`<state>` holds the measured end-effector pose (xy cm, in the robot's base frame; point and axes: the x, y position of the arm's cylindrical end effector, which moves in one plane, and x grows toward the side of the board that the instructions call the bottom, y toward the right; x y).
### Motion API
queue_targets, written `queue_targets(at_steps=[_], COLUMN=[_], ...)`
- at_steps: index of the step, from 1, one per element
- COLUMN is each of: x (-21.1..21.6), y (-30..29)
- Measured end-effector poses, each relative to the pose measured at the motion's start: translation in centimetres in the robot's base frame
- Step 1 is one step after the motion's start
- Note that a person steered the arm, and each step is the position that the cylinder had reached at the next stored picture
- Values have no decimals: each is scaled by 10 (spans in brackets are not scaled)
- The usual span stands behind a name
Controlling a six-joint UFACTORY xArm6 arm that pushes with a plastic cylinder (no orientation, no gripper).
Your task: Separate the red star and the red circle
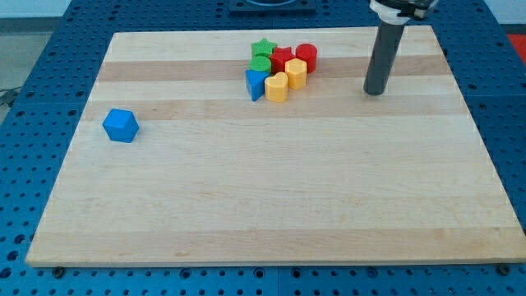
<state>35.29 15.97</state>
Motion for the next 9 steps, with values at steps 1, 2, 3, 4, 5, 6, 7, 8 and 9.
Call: queue_targets(at_steps=[1,2,3,4,5,6,7,8,9], x=[0,-1,-1,0,1,-32,-84,-84,-86], y=[0,0,0,-16,-56,-63,-95,-92,-90])
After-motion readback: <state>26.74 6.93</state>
